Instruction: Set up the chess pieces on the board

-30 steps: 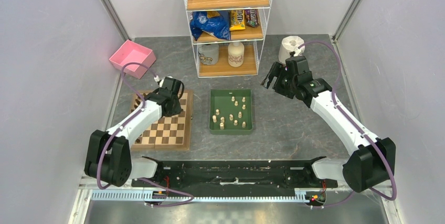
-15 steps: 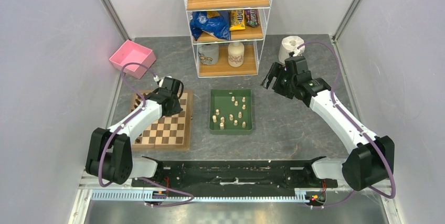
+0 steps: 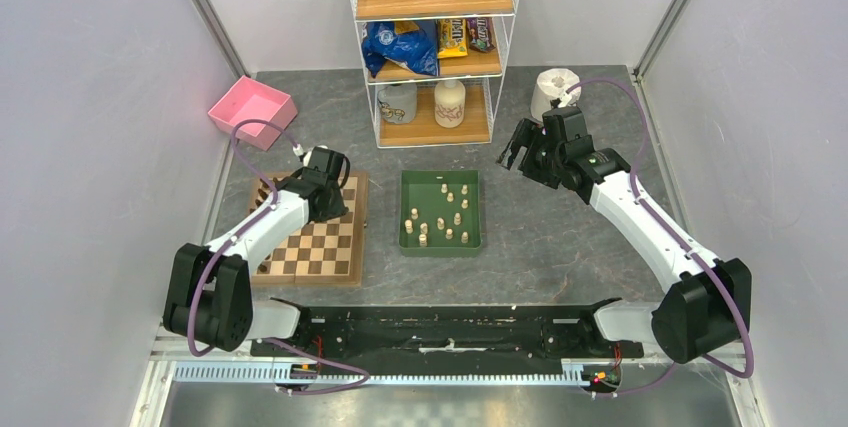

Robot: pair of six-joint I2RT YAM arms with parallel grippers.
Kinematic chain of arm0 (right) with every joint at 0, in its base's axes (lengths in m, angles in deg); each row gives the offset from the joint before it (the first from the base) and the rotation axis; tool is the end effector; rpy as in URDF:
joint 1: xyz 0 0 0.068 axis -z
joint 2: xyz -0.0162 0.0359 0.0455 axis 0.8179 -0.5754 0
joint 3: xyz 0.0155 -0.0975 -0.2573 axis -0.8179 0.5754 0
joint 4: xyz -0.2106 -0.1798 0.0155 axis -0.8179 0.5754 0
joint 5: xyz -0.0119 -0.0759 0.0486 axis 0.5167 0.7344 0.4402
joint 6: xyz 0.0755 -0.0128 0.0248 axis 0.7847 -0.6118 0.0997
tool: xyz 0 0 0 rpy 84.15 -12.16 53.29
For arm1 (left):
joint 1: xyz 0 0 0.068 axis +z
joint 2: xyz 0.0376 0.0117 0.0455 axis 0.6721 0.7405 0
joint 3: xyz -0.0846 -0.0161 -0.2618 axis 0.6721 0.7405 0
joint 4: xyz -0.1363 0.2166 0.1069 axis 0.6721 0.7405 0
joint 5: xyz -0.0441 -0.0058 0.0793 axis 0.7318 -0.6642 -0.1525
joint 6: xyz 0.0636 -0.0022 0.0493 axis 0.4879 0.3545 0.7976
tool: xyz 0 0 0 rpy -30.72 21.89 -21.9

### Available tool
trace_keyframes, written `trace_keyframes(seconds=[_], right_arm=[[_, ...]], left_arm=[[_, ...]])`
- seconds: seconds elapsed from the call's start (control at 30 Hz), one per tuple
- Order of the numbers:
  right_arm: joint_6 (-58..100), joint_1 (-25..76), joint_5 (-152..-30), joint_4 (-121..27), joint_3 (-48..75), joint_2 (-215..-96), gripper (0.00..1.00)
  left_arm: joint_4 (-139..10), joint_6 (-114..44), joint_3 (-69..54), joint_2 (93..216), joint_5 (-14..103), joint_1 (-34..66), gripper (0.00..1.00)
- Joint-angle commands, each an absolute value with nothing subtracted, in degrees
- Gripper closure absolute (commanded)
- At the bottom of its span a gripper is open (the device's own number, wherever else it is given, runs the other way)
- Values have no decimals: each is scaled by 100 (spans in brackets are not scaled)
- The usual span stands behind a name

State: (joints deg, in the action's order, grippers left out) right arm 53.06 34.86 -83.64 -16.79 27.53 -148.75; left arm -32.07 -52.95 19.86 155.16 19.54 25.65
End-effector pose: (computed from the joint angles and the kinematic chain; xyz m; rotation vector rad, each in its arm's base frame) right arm 0.3007 0.1096 0.2736 0.3938 2.3526 0.5066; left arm 0.2727 -0.0603 0.1639 -0.3822 2.5493 0.0933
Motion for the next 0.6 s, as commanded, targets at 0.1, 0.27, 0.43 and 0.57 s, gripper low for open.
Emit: trace_keyframes(seconds=[0.1,0.27,0.43,0.57], right_arm=[[5340,3505,-8345,-1797,2535,-14880,11],[5330,3500,-8345,-1798,2528,-14864,11],[5330,3497,-8345,-1795,2533,-14862,11],[5330,3501,-8345,-1798,2536,-14866,11]], left_arm=[[-2994,-5237,1920,15321,1826,2590,55],[-2816,-5179,1721,14933,1807,2588,45],[-2962,-4781,1377,14595,2019,2566,40],[-3208,-4692,999,14762,2393,2253,40]])
